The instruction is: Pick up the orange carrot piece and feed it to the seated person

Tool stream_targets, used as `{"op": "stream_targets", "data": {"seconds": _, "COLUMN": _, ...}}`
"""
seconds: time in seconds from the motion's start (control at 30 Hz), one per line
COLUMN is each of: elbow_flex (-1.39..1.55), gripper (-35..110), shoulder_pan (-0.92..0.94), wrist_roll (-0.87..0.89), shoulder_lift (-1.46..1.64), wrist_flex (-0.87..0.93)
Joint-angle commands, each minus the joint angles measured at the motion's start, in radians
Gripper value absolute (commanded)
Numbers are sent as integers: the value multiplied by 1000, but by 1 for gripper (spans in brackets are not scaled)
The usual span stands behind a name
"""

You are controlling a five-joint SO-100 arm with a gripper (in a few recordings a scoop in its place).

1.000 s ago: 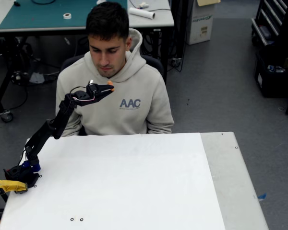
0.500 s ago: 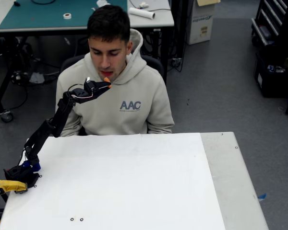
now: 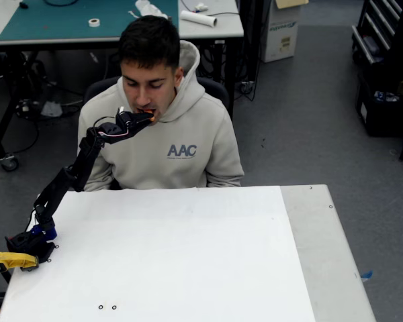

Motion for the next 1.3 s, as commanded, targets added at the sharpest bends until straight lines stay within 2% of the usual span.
{"op": "stream_targets", "data": {"seconds": 0.0, "elbow_flex": -86, "gripper": -2, "shoulder_pan": 0, "wrist_roll": -14, "shoulder_lift": 144, "wrist_flex": 0}}
{"op": "stream_targets", "data": {"seconds": 0.63, "elbow_flex": -84, "gripper": -1, "shoulder_pan": 12, "wrist_roll": -28, "shoulder_lift": 147, "wrist_flex": 2}}
{"op": "stream_targets", "data": {"seconds": 0.73, "elbow_flex": -84, "gripper": 4, "shoulder_pan": 12, "wrist_roll": -29, "shoulder_lift": 147, "wrist_flex": 2}}
{"op": "stream_targets", "data": {"seconds": 1.03, "elbow_flex": -86, "gripper": 34, "shoulder_pan": 12, "wrist_roll": -28, "shoulder_lift": 147, "wrist_flex": 2}}
{"op": "stream_targets", "data": {"seconds": 1.27, "elbow_flex": -86, "gripper": 35, "shoulder_pan": 34, "wrist_roll": -28, "shoulder_lift": 147, "wrist_flex": 0}}
